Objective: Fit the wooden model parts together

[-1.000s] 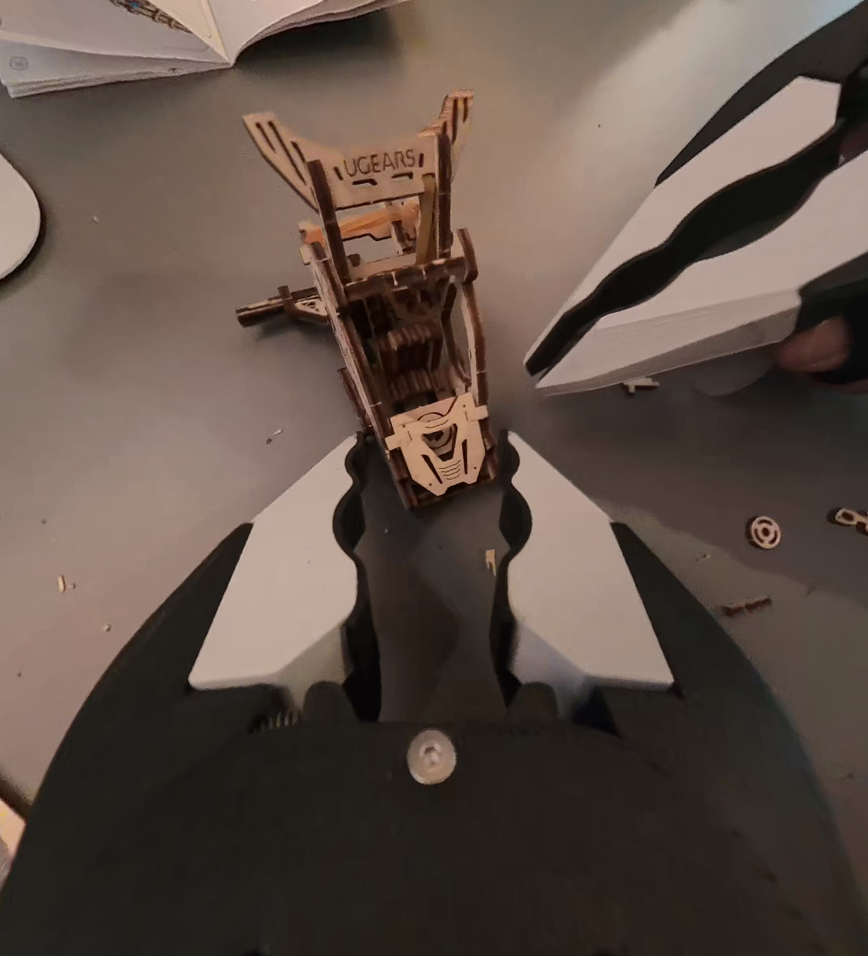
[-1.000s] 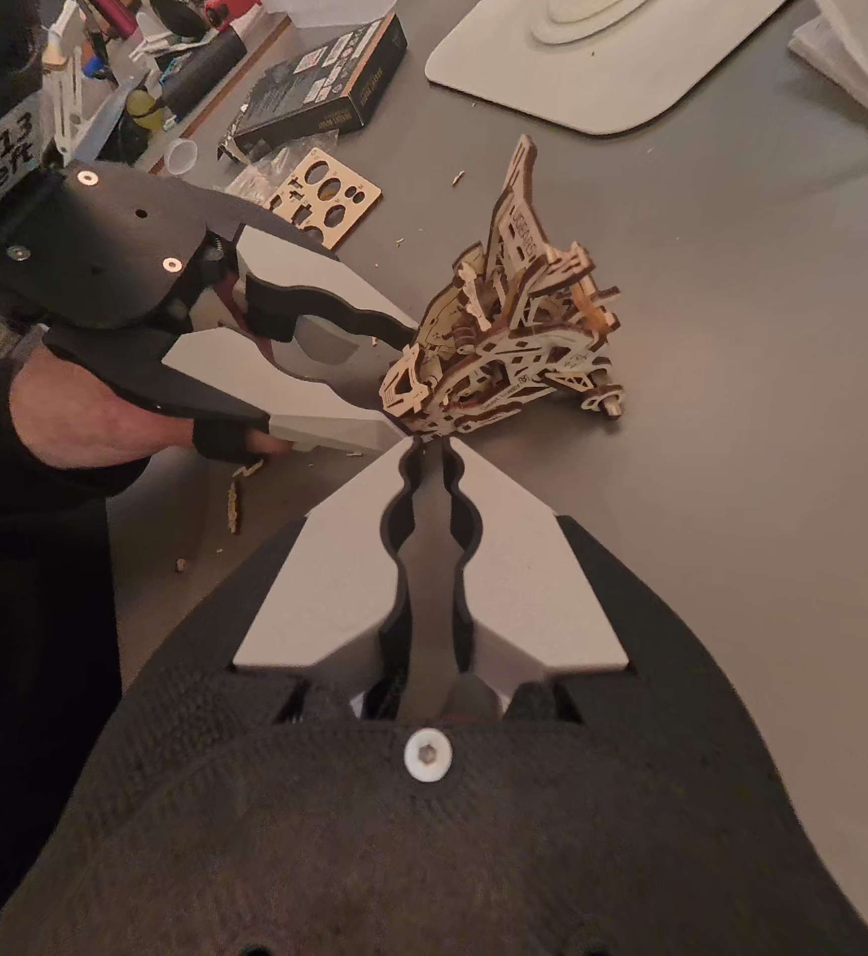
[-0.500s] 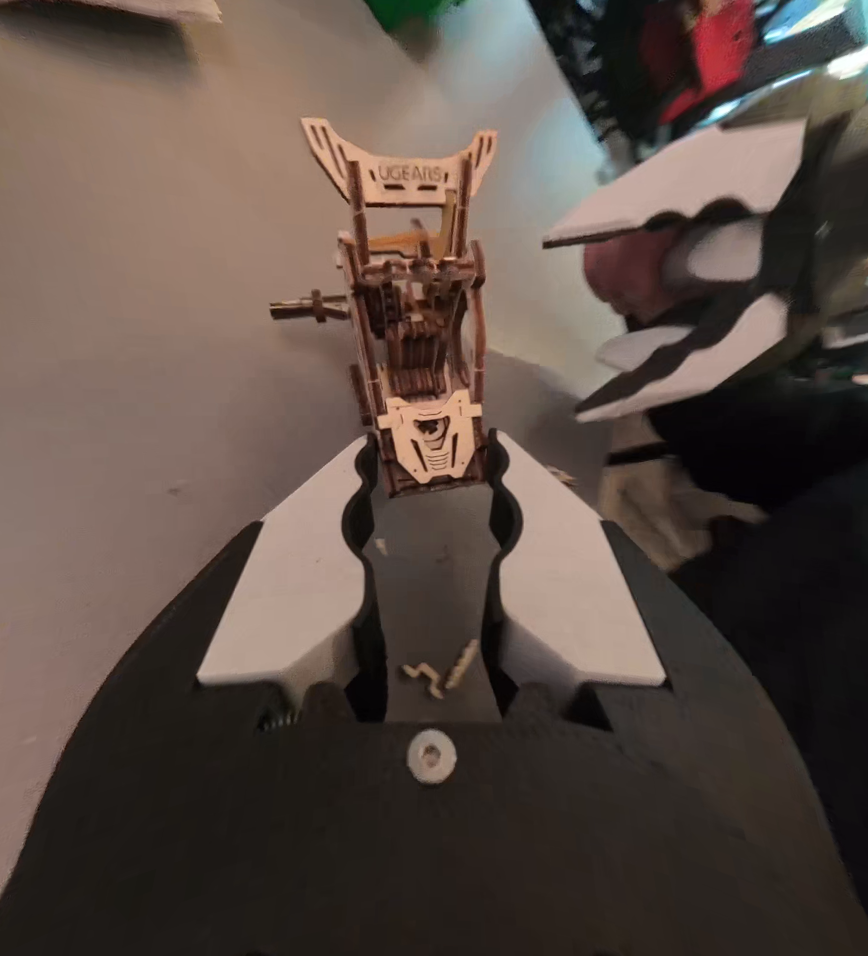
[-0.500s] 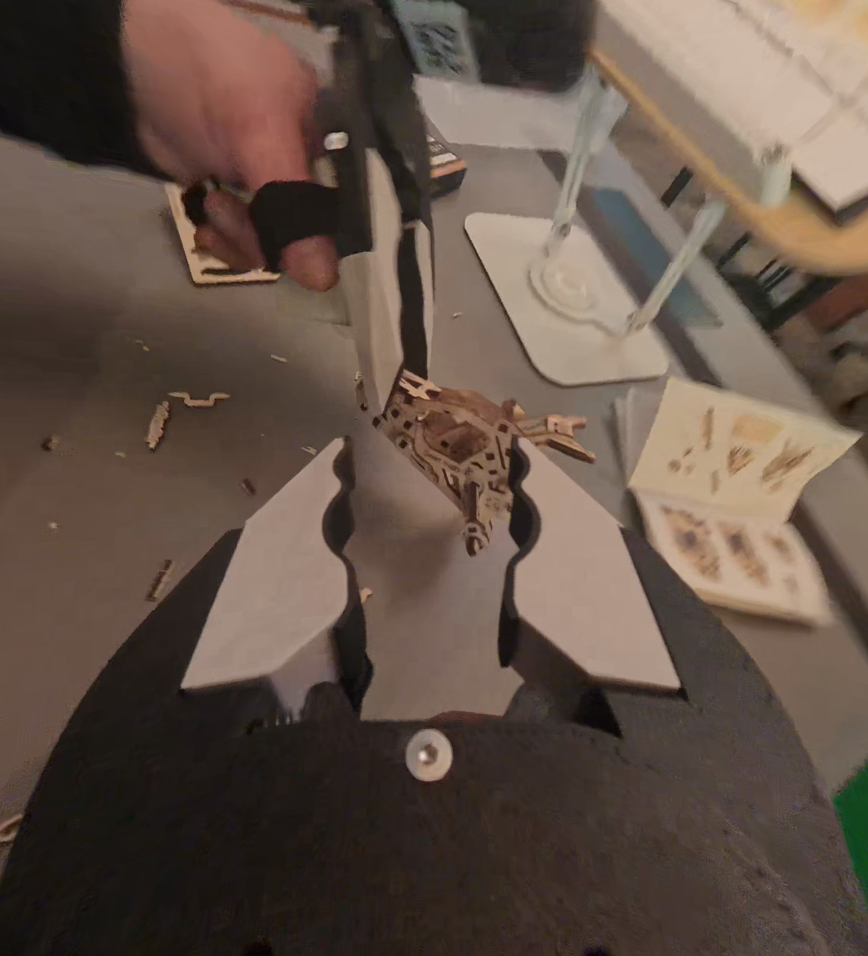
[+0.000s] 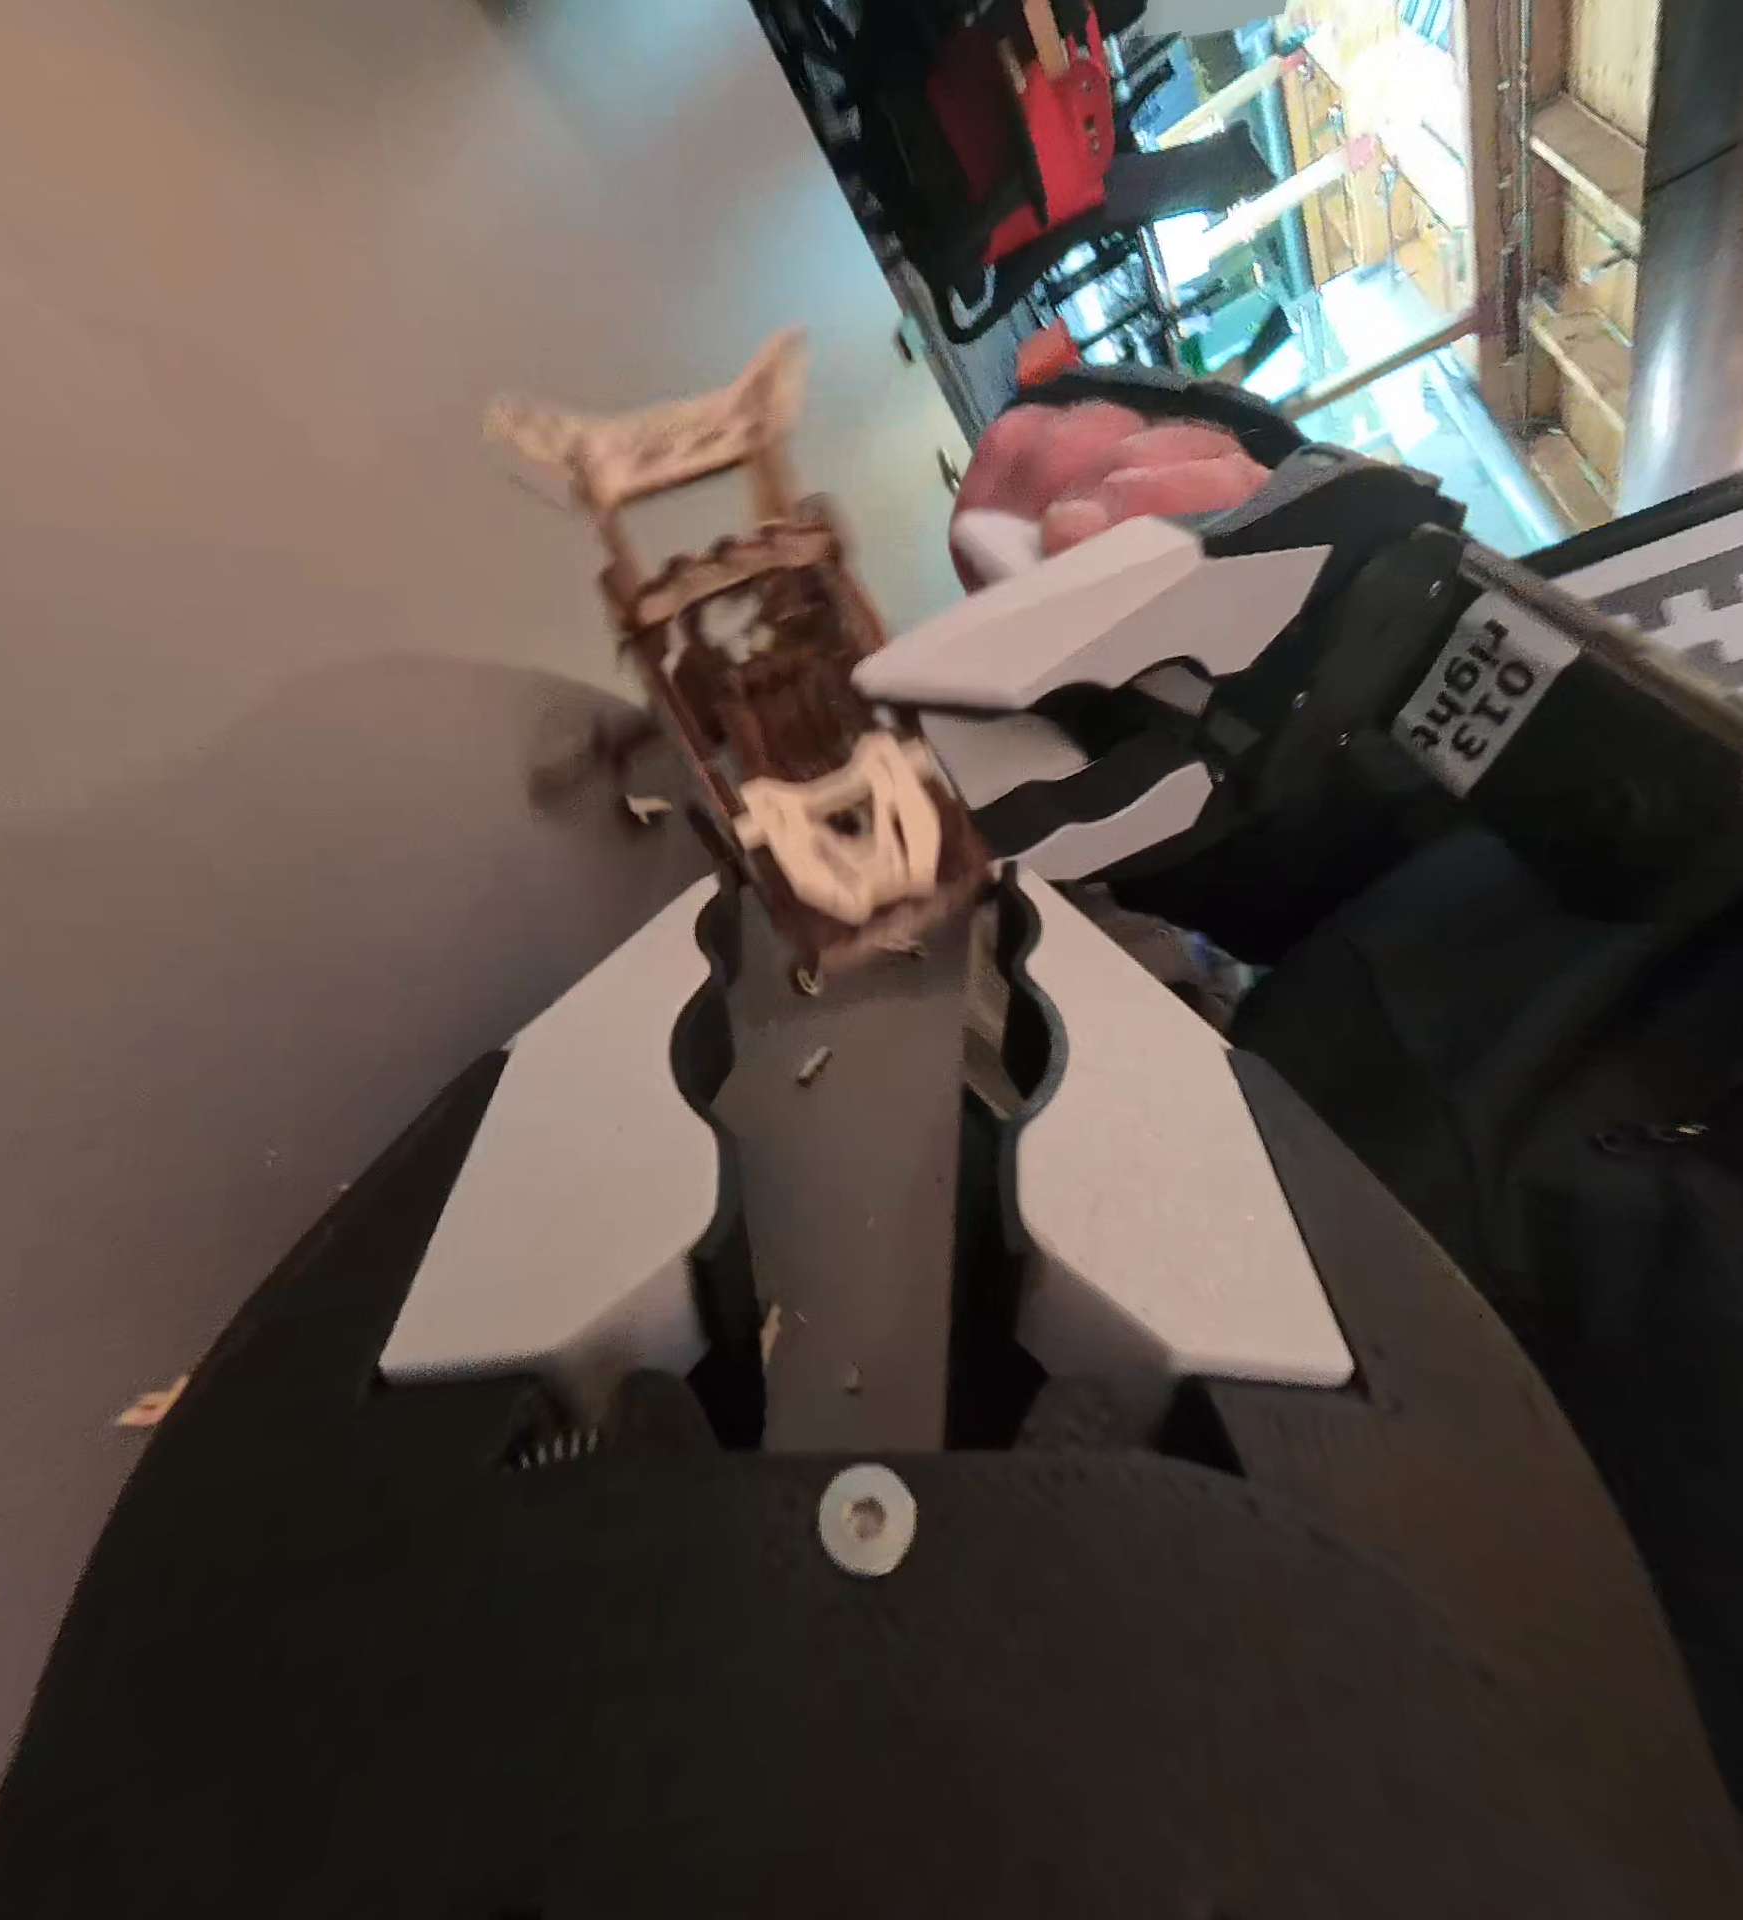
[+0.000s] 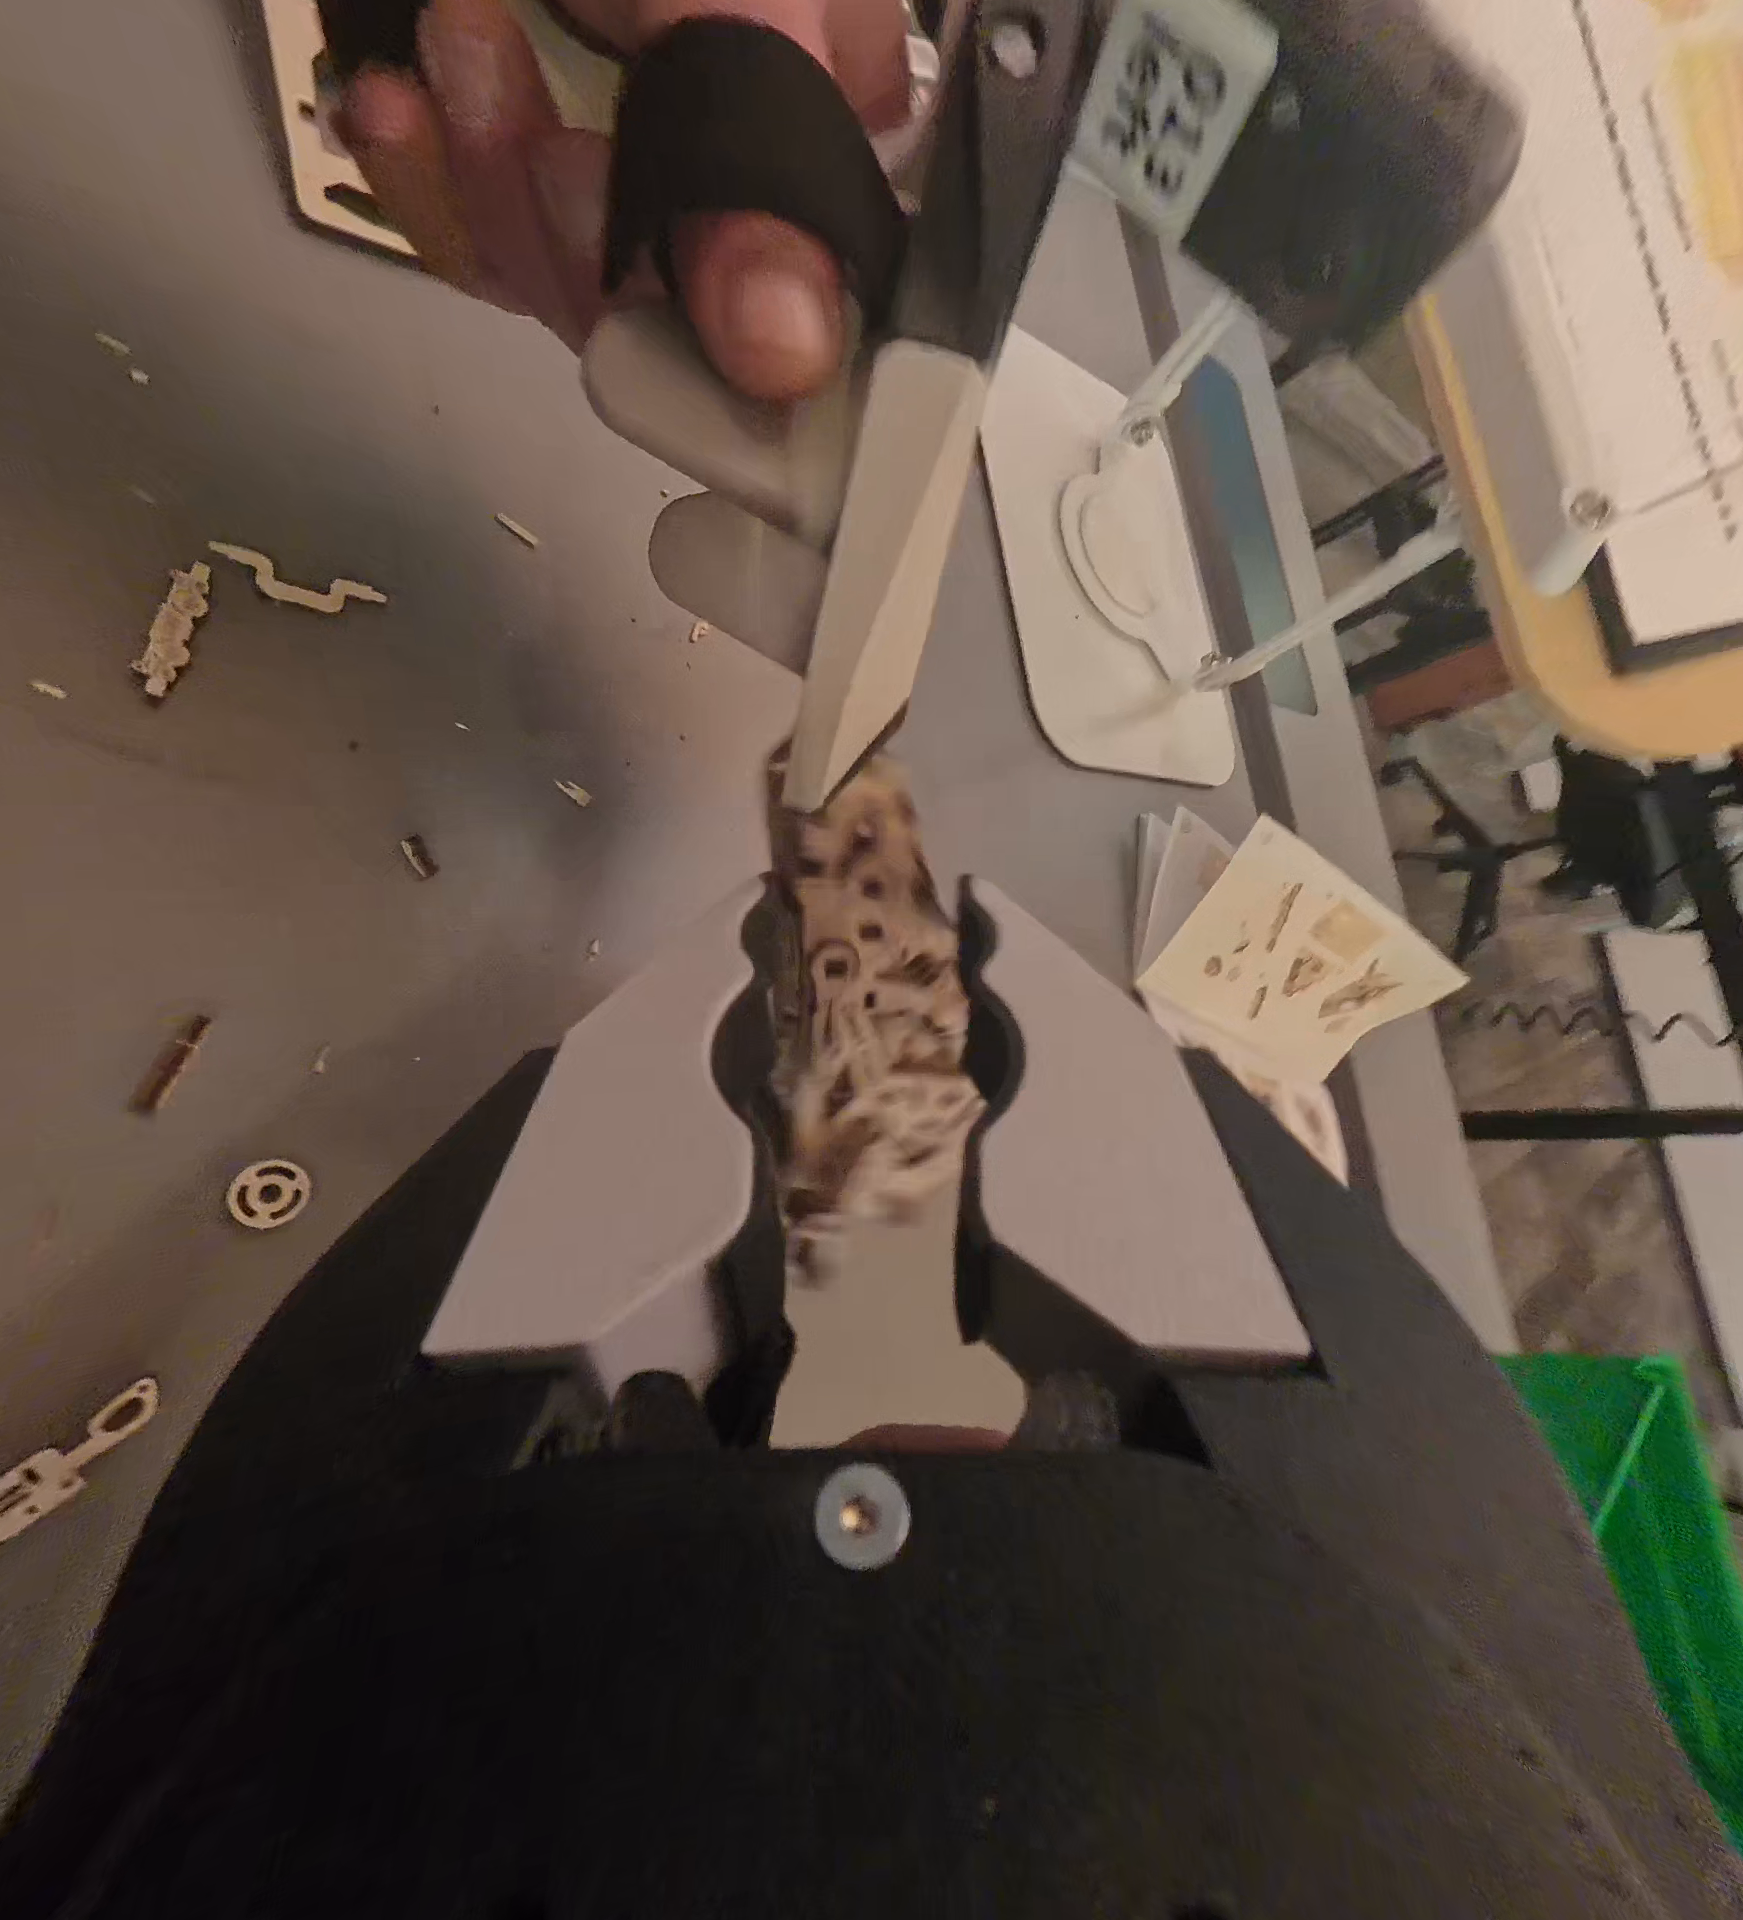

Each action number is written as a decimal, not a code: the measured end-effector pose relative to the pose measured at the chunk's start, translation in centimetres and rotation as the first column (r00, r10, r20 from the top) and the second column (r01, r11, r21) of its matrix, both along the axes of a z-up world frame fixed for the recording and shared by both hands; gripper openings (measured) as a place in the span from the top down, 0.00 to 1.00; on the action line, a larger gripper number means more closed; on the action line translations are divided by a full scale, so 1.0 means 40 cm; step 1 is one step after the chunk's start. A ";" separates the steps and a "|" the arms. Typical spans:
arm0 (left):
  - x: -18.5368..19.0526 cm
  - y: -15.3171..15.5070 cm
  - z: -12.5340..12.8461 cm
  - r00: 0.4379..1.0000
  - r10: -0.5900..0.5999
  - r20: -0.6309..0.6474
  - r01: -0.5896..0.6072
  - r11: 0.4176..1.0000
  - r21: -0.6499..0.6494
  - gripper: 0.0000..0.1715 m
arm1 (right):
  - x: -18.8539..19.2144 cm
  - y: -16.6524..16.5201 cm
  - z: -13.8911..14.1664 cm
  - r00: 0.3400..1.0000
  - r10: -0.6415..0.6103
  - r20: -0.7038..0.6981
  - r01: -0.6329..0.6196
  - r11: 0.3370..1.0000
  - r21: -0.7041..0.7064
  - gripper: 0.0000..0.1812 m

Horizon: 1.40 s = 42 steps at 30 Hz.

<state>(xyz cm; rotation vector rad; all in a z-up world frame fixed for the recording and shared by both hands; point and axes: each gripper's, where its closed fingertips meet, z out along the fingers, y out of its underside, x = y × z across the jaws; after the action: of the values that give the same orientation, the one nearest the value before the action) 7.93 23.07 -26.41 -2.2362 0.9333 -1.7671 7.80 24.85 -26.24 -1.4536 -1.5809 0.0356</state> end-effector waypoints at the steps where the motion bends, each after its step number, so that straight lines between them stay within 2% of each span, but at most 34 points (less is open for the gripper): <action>1: 0.000 0.010 0.007 0.999 0.035 0.006 -0.035 0.997 0.073 0.66 | 0.003 -0.001 -0.006 1.000 -0.016 -0.011 0.015 0.999 -0.042 0.86; 2: -0.004 0.013 0.019 0.998 0.061 0.021 -0.063 0.986 0.153 0.65 | 0.004 -0.001 -0.006 0.999 -0.032 -0.037 0.029 0.997 -0.069 0.86; 6: -0.024 0.004 -0.018 0.990 0.123 -0.073 -0.084 0.913 0.400 0.64 | 0.005 0.001 -0.006 0.994 -0.076 -0.083 0.064 0.989 -0.130 0.86; 9: -0.029 0.025 -0.020 0.971 0.207 -0.123 -0.078 0.754 0.653 0.65 | 0.001 0.001 -0.006 0.994 -0.079 -0.074 0.069 0.989 -0.131 0.86; 11: -0.027 0.036 0.000 0.963 0.235 -0.130 -0.056 0.649 0.759 0.68 | -0.002 -0.002 -0.005 0.994 -0.078 -0.077 0.068 0.989 -0.131 0.86; 14: -0.020 0.042 0.013 0.952 0.230 -0.201 0.069 0.480 0.875 0.72 | -0.002 -0.003 -0.005 0.993 -0.077 -0.088 0.065 0.989 -0.133 0.86; 16: -0.011 0.029 -0.004 0.947 0.180 -0.266 0.168 0.429 0.888 0.78 | -0.007 -0.006 -0.004 0.993 -0.070 -0.092 0.057 0.989 -0.134 0.87; 18: -0.011 0.035 -0.016 0.937 0.184 -0.297 0.207 0.391 0.897 0.79 | -0.010 -0.005 -0.005 0.993 -0.074 -0.089 0.061 0.989 -0.135 0.87; 20: -0.013 0.037 -0.016 0.938 0.185 -0.293 0.209 0.373 0.904 0.80 | -0.011 -0.005 -0.005 0.993 -0.074 -0.092 0.060 0.988 -0.143 0.87; 23: -0.021 0.042 -0.017 0.936 0.199 -0.291 0.220 0.313 0.924 0.85 | -0.017 -0.009 -0.005 0.994 -0.058 -0.095 0.043 0.988 -0.151 0.87; 24: -0.023 0.042 -0.019 0.937 0.198 -0.289 0.217 0.319 0.922 0.85 | -0.019 -0.009 -0.005 0.994 -0.056 -0.094 0.041 0.987 -0.153 0.87; 30: -0.023 0.040 -0.018 0.940 0.211 -0.269 0.208 0.272 0.940 0.86 | -0.020 -0.009 -0.004 0.993 -0.052 -0.103 0.033 0.983 -0.178 0.87; 34: -0.028 0.037 -0.019 0.950 0.189 -0.247 0.195 0.257 0.947 0.86 | -0.027 -0.012 -0.002 0.987 -0.044 -0.152 0.014 0.981 -0.196 0.86; 36: -0.031 0.038 -0.018 0.959 0.181 -0.218 0.165 0.267 0.949 0.86 | -0.023 -0.005 -0.001 0.986 -0.059 -0.158 0.026 0.980 -0.199 0.78; 42: -0.047 0.042 -0.024 0.973 0.161 -0.164 0.112 0.294 0.949 0.86 | -0.018 0.002 -0.013 0.983 -0.056 -0.177 0.015 0.975 -0.223 0.81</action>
<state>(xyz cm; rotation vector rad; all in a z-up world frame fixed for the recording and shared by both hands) 6.05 24.74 -27.37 -1.5231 1.4514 -0.4823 7.07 24.93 -26.76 -1.6009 -1.4351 0.3251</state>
